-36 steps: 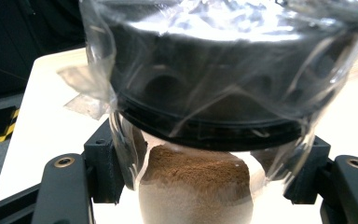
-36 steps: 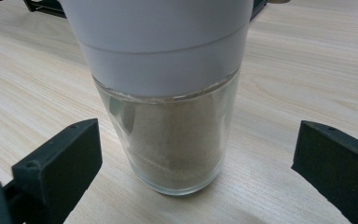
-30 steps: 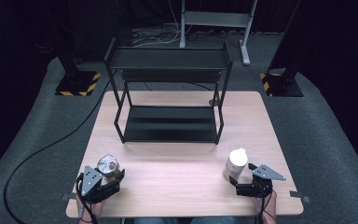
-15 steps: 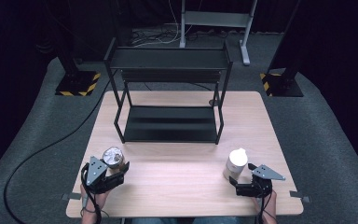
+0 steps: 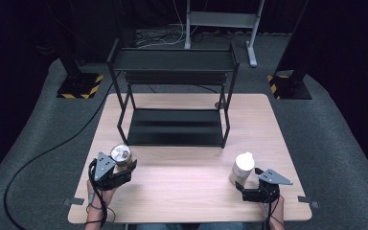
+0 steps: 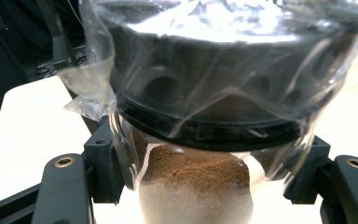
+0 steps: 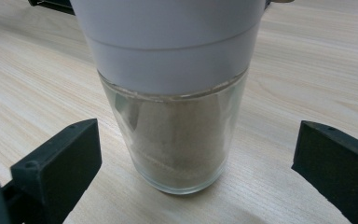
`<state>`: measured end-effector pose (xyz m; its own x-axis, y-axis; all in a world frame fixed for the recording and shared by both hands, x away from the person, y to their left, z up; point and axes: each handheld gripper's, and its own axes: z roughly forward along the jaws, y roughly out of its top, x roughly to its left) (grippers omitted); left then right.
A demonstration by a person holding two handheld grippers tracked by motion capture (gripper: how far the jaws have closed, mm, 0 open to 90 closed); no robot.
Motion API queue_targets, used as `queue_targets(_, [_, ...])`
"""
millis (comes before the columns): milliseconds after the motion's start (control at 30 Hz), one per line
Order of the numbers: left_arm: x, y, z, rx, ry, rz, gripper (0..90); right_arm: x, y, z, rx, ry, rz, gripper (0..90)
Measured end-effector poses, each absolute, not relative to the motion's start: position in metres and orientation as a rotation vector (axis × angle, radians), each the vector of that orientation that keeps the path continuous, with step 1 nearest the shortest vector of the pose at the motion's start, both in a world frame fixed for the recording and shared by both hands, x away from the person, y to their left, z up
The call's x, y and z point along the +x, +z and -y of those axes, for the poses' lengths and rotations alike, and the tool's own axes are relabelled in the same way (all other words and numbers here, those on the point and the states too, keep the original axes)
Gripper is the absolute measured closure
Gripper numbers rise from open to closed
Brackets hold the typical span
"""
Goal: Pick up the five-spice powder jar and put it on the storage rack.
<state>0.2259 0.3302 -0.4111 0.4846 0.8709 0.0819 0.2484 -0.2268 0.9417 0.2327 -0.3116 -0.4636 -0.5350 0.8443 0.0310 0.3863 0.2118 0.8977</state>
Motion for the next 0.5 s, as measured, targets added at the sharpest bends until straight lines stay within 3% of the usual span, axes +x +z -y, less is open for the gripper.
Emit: queue_targets(500, [0.246, -0.402, -0.322, 1.764, 0.768, -0.918, 30.2, 0.233, -0.463, 0.312, 1.137, 1.282, -2.024, 0.0])
